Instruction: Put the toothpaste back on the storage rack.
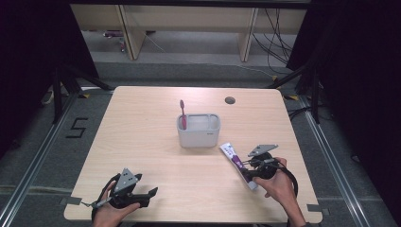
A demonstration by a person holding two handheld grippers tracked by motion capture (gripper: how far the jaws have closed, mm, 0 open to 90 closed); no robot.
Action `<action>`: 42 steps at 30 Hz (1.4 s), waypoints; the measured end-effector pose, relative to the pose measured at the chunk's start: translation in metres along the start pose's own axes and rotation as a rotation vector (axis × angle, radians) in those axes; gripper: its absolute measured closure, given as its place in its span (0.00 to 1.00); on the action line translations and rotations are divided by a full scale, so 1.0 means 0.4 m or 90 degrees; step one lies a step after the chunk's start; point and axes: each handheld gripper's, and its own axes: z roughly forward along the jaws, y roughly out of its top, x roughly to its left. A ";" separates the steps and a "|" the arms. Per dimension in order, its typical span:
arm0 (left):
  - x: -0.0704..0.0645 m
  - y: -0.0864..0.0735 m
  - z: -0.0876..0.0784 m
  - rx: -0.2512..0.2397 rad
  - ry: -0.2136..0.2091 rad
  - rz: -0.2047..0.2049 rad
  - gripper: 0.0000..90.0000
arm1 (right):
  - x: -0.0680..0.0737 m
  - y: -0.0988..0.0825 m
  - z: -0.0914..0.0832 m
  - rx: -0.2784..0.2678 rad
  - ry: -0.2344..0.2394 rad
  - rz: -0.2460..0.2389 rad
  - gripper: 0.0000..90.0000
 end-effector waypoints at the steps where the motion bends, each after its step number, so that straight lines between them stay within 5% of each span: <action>1: 0.000 0.000 0.000 0.000 0.000 -0.001 0.24 | 0.004 0.003 0.006 -0.005 -0.003 0.012 0.59; 8: -0.001 -0.001 0.001 0.001 0.000 -0.006 0.24 | 0.004 0.031 0.030 0.028 -0.001 0.007 0.58; 11: 0.002 0.000 -0.003 0.015 -0.005 0.013 0.24 | 0.002 0.041 0.041 0.039 -0.009 -0.005 0.57; 14: -0.002 0.000 0.000 0.003 -0.004 -0.001 0.24 | 0.003 0.045 0.047 0.056 -0.002 0.022 0.56; 16: 0.003 0.000 -0.003 0.014 -0.005 0.013 0.24 | 0.001 0.046 0.051 0.062 0.000 0.025 0.56; 20: -0.001 -0.001 0.001 0.005 -0.004 -0.002 0.24 | -0.005 0.048 0.061 0.066 0.002 0.023 0.56; 21: 0.003 0.000 -0.003 0.017 -0.004 0.014 0.24 | -0.001 0.049 0.062 0.072 0.006 0.041 0.56; 36: 0.004 0.000 -0.003 0.013 -0.006 0.009 0.24 | -0.005 0.072 0.086 0.113 0.004 0.002 0.57; 42: 0.004 0.000 -0.004 0.012 -0.005 0.007 0.24 | -0.004 0.081 0.088 0.125 0.006 0.016 0.58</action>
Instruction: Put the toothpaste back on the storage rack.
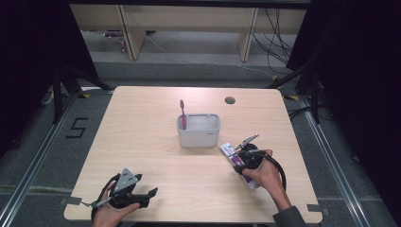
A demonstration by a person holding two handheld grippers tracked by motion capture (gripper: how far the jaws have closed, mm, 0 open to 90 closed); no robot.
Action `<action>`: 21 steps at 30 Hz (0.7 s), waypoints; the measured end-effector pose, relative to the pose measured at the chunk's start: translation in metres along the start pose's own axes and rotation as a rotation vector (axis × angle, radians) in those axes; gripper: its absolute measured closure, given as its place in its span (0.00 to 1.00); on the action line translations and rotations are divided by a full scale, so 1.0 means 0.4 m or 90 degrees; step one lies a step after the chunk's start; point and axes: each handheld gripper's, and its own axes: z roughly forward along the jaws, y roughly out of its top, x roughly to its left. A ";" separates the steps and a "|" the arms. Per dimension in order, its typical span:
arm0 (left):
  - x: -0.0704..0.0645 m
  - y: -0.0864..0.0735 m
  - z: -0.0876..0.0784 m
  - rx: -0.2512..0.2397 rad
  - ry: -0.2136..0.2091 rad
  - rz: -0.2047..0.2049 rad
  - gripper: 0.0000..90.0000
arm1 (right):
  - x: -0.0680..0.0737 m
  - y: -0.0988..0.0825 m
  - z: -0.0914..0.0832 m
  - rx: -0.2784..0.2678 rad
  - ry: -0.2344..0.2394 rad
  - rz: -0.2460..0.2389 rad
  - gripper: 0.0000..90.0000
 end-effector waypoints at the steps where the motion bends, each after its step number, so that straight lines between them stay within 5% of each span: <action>1: 0.001 0.001 0.000 0.000 0.000 0.004 0.24 | -0.002 0.002 0.001 0.000 -0.005 -0.007 0.58; 3: 0.001 0.000 0.000 0.000 0.000 0.004 0.24 | 0.001 0.004 0.003 0.017 0.002 0.010 0.58; 4: 0.000 0.000 0.000 0.000 0.000 0.000 0.24 | -0.005 0.007 0.007 0.007 -0.007 -0.019 0.59; 7: 0.001 0.000 -0.001 -0.002 0.001 0.002 0.24 | -0.007 0.014 0.015 0.023 -0.005 -0.026 0.61; 10: 0.001 0.000 -0.002 0.000 0.001 0.000 0.24 | -0.002 0.018 0.015 0.043 -0.006 -0.001 0.62; 14: 0.001 0.000 -0.003 0.001 0.005 0.000 0.24 | -0.011 0.024 0.021 0.045 -0.008 -0.031 0.64; 21: -0.004 0.000 0.003 -0.012 -0.001 -0.014 0.24 | -0.011 0.027 0.027 0.063 0.003 -0.033 0.67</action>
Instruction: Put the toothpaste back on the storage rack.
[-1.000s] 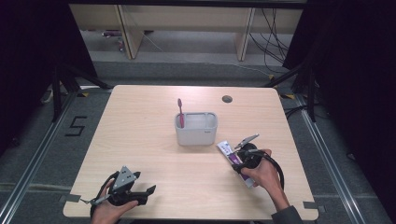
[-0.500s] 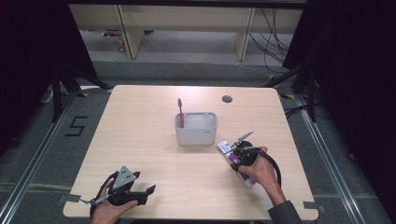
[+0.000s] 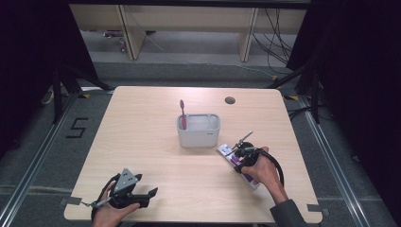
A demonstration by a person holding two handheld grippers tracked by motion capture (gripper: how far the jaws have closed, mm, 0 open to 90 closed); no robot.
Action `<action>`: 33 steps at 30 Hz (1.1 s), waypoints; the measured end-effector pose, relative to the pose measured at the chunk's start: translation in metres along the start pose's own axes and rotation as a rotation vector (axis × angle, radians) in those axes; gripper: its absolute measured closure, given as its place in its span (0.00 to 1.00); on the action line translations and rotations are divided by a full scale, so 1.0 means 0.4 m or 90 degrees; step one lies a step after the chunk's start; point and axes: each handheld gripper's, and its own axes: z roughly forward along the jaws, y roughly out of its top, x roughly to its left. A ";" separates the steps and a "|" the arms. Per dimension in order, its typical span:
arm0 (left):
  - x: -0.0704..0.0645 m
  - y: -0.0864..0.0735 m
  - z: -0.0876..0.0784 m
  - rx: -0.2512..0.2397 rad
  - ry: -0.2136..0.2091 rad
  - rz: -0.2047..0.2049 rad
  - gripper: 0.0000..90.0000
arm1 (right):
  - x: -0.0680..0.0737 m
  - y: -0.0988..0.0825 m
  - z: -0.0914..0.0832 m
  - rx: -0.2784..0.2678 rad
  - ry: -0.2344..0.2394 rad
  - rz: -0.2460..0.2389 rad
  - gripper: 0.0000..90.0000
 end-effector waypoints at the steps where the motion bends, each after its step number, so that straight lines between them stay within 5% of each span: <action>1: 0.002 0.000 -0.002 0.007 0.000 0.008 0.24 | 0.001 0.000 0.002 0.005 0.000 0.000 0.67; 19: 0.003 0.000 -0.004 0.013 0.000 0.015 0.24 | -0.002 0.028 0.011 0.070 0.011 -0.046 0.75; 25: 0.000 -0.001 0.000 0.004 0.000 0.003 0.24 | -0.003 0.029 0.010 0.072 0.013 -0.052 0.77; 28: -0.001 -0.001 -0.001 0.004 0.002 0.001 0.24 | -0.006 0.027 0.009 0.076 0.000 -0.083 0.78; 30: 0.003 0.000 -0.003 0.014 0.001 0.016 0.24 | -0.004 0.027 0.008 0.072 -0.001 -0.080 0.79; 33: 0.000 -0.001 0.000 0.001 -0.001 0.000 0.24 | -0.001 0.020 0.004 0.079 0.006 -0.074 0.80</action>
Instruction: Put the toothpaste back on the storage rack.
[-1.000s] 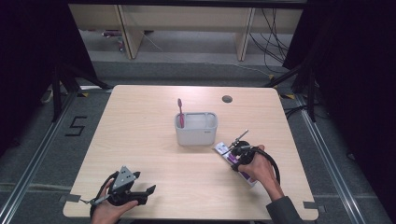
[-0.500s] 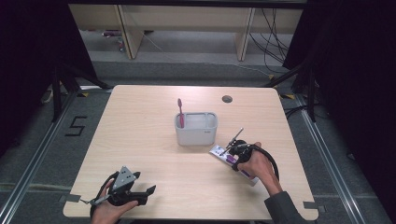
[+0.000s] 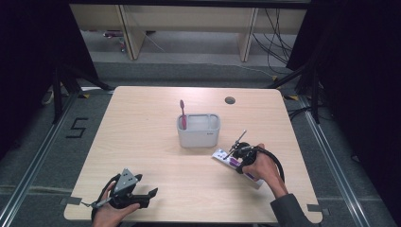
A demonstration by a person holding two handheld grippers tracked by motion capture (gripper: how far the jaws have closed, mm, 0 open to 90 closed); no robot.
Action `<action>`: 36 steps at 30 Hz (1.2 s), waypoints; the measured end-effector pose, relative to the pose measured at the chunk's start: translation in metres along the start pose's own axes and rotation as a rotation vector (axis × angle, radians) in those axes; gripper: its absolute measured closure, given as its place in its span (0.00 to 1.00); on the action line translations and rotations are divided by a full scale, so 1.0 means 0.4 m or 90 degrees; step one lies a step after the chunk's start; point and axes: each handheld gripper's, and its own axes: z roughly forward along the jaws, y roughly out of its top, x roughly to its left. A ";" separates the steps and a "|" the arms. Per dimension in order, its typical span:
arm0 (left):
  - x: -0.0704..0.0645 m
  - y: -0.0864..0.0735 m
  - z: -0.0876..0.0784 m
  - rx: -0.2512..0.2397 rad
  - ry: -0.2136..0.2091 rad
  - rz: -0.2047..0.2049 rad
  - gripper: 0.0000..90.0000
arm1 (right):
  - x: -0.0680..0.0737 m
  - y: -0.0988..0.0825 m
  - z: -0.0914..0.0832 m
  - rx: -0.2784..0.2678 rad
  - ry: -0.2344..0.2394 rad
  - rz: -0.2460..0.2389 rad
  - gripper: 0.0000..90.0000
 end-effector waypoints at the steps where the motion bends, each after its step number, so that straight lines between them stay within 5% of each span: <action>1: 0.004 0.000 -0.003 0.010 -0.001 0.012 0.24 | -0.002 -0.004 -0.002 0.000 -0.001 -0.005 0.80; 14: 0.008 0.002 -0.006 0.008 0.004 0.010 0.24 | -0.018 -0.057 -0.067 -0.094 0.014 0.011 0.80; 18: 0.007 0.002 -0.003 -0.004 0.006 -0.008 0.24 | -0.030 -0.081 -0.085 -0.138 0.011 0.030 0.80; 26: 0.010 0.001 -0.004 -0.003 0.007 -0.010 0.24 | -0.044 -0.115 -0.111 -0.196 0.015 0.079 0.80; 27: 0.015 0.002 -0.007 0.009 0.009 0.006 0.24 | -0.046 -0.117 -0.114 -0.205 0.008 0.089 0.80; 36: 0.015 0.001 -0.007 0.009 0.009 0.006 0.24 | -0.060 -0.132 -0.146 -0.295 0.016 0.091 0.80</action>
